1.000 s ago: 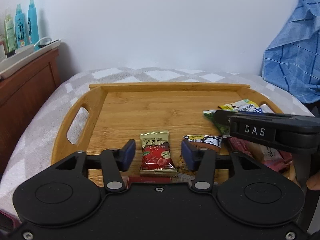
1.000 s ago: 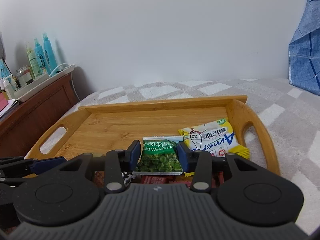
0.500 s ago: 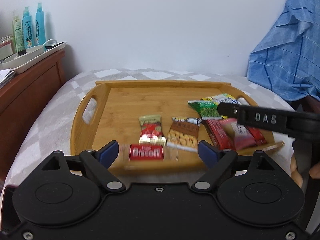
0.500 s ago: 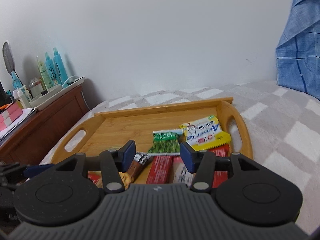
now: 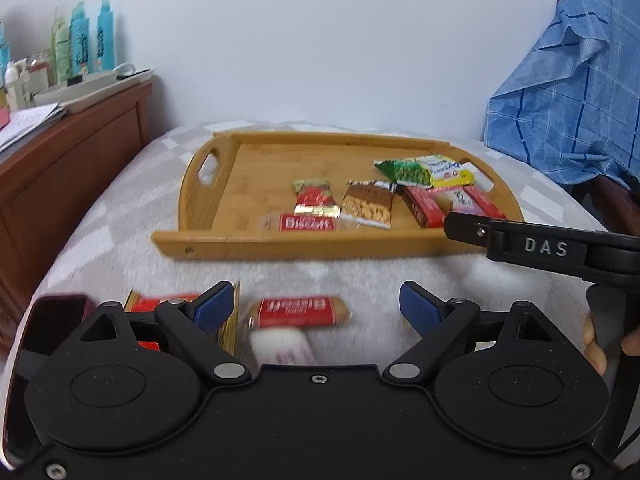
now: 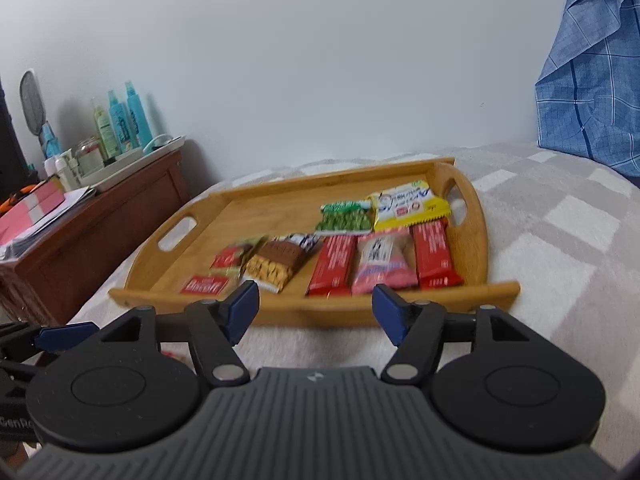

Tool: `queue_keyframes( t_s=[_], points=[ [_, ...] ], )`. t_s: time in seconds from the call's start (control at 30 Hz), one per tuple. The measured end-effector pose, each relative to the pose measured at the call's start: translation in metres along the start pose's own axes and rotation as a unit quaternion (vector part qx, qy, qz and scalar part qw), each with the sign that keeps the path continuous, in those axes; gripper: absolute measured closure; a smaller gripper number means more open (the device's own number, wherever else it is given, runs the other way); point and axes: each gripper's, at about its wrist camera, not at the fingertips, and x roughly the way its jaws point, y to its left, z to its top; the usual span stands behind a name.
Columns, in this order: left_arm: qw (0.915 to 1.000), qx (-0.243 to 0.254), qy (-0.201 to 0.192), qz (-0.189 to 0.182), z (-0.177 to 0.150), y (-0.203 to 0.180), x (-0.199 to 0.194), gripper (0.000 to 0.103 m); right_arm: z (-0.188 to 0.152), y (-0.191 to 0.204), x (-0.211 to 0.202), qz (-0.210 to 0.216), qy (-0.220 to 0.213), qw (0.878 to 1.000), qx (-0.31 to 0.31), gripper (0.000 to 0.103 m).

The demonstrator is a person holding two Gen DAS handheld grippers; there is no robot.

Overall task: Organize snacks
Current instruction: 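Move both tools back toward the remaining snacks, then grasp the white candy with the left tool while the right tool grasps the gold-dot bar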

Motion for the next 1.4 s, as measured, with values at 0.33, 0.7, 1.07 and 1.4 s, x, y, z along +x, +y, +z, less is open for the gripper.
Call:
queue_keyframes(
  t_s=[0.33,0.7,1.07,1.4],
  points=[
    [0.9999,0.000,0.007,0.013,-0.024,0.002,-0.006,0.028,-0.036,0.017,-0.019,-0.032,0.017,0.998,-0.046,0.030],
    [0.9996,-0.006,0.019,0.019,-0.026,0.002,0.004,0.052,-0.044,0.029,-0.021,-0.039,0.026,0.993,-0.105,0.036],
    [0.9994,0.007,0.031,0.014,-0.030,-0.004,0.011,0.071,-0.050,0.041,-0.019,-0.019,0.043,0.988,-0.148,0.052],
    [0.9994,0.014,0.029,0.009,-0.030,-0.006,0.012,0.071,-0.063,0.045,-0.032,-0.008,0.063,0.987,-0.145,0.057]
  ],
)
